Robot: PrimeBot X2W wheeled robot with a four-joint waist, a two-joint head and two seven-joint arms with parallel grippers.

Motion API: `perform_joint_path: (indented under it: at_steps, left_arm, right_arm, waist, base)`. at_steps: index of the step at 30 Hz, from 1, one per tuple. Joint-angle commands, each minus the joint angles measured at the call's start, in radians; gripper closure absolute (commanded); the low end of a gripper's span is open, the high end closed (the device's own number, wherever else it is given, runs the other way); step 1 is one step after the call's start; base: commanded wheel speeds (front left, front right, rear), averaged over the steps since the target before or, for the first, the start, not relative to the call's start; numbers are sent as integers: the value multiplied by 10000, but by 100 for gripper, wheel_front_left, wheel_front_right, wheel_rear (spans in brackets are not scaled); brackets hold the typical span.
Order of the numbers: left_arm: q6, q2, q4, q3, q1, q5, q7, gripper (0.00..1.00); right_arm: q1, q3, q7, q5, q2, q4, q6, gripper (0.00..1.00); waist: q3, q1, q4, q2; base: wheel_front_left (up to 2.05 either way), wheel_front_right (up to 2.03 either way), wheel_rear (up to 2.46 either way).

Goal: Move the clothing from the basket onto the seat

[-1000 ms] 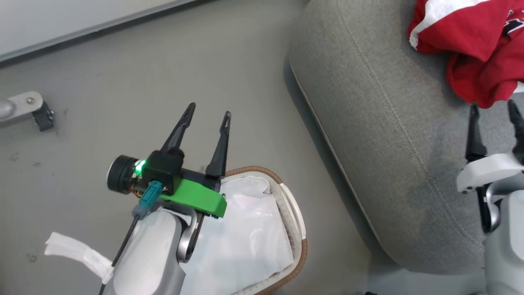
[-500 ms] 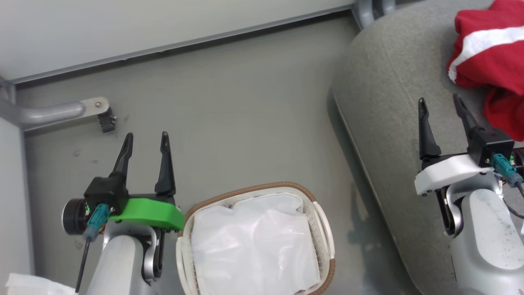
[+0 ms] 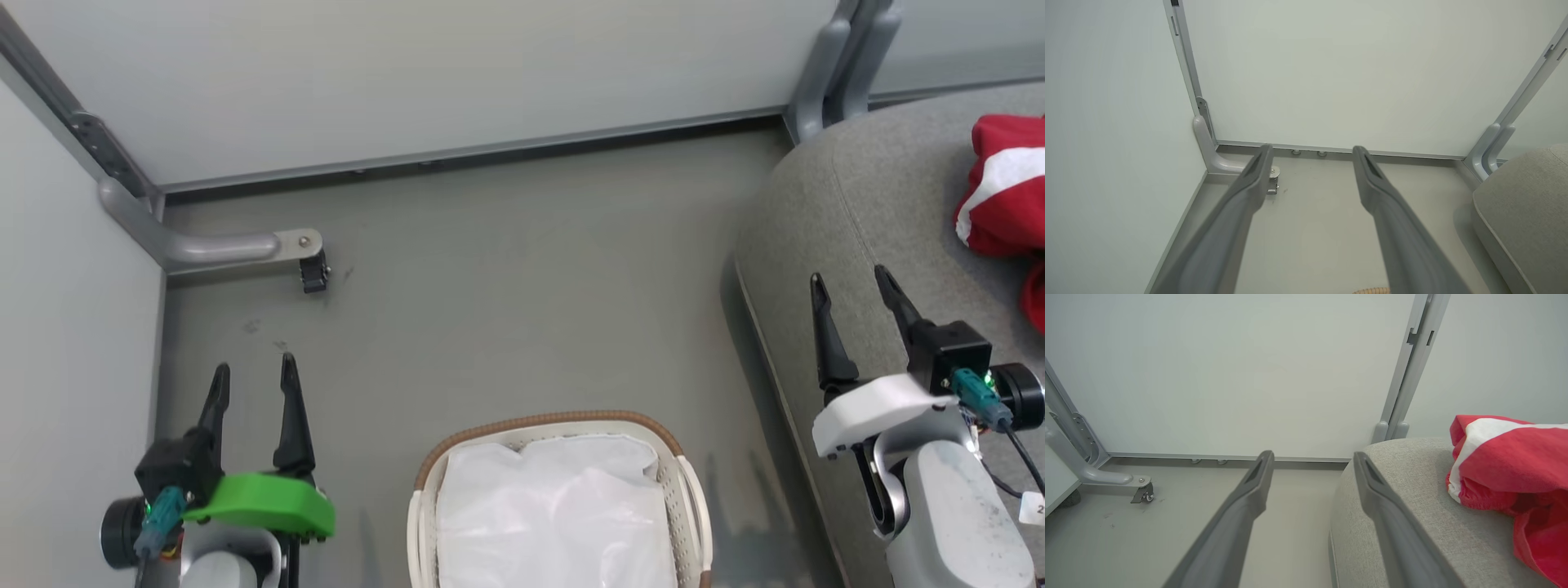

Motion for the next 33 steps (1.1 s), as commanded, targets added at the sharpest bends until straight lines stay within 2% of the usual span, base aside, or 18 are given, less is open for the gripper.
perform_joint_path:
  at_steps: [1, 14, 22, 23, 27, 33]
  left_arm:
    - [-91, 22, -38, 101, 305, -4, 5, 0]
    - [-276, 24, -77, 481, 1406, -241, 5, 0]
    - [-345, 24, -59, 457, 1677, -535, 5, 0]
    - [-303, -10, -5, 450, 1542, -565, 0, 100]
    - [-305, -49, 282, 474, 1511, -745, 87, 100]
    - [-341, -43, 223, 578, 1383, -1819, 419, 100]
  right_arm:
    - [261, 49, -2, 63, -14, 19, -14, 0]
    - [1595, 520, -2, 570, 0, 65, -14, 0]
    - [1825, 601, -2, 670, 1, 79, -14, 0]
    - [1749, 593, 1, 636, 40, 94, 0, 100]
    - [1764, 521, 104, 829, 114, 394, 0, 100]
    - [1722, 401, 487, 2090, 104, 319, -1, 100]
  waist:
    - [-441, 0, 250, 0]
    - [-1154, 0, 200, 0]
    - [-1272, 0, 151, 0]
    - [-1274, 0, 151, 0]
    - [-1281, 0, 149, 0]
    - [-1297, 0, 137, 0]
  base:
    - [0, 0, 0]
    - [0, 0, 0]
    - [0, 0, 0]
    - [0, 0, 0]
    - [0, 0, 0]
    - [0, 0, 0]
